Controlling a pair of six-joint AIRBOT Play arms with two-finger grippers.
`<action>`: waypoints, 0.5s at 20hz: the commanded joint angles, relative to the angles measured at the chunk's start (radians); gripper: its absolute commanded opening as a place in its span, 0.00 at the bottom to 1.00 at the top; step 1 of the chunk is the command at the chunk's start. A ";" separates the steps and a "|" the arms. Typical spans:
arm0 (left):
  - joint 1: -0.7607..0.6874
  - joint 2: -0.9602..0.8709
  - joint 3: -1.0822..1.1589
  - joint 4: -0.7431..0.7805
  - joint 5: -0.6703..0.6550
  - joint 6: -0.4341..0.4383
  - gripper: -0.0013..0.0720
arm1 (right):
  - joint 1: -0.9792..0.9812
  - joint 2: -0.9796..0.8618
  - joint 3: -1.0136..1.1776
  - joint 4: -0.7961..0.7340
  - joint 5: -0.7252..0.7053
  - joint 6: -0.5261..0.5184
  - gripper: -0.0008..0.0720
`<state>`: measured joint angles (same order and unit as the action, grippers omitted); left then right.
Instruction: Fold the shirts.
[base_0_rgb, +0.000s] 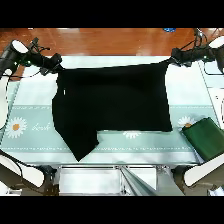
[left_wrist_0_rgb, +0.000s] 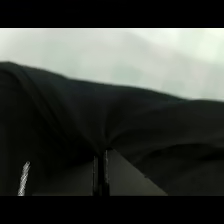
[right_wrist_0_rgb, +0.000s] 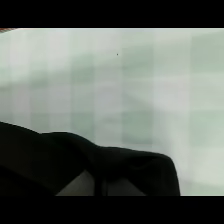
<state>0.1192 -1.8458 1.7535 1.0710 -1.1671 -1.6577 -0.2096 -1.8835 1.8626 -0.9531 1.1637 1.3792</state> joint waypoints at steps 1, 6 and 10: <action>0.038 0.000 0.043 -0.024 -0.246 0.123 0.05 | -0.037 0.014 0.023 -0.003 0.185 -0.045 0.05; 0.012 -0.003 -0.056 0.105 -0.349 0.132 0.05 | -0.050 0.014 -0.096 -0.059 0.252 -0.031 0.05; -0.008 -0.013 -0.141 0.108 -0.298 0.155 0.05 | -0.048 0.010 -0.225 -0.076 0.214 -0.043 0.05</action>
<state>0.1207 -1.8526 1.6615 1.1572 -1.4654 -1.5238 -0.2562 -1.8717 1.7145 -1.0153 1.3823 1.3460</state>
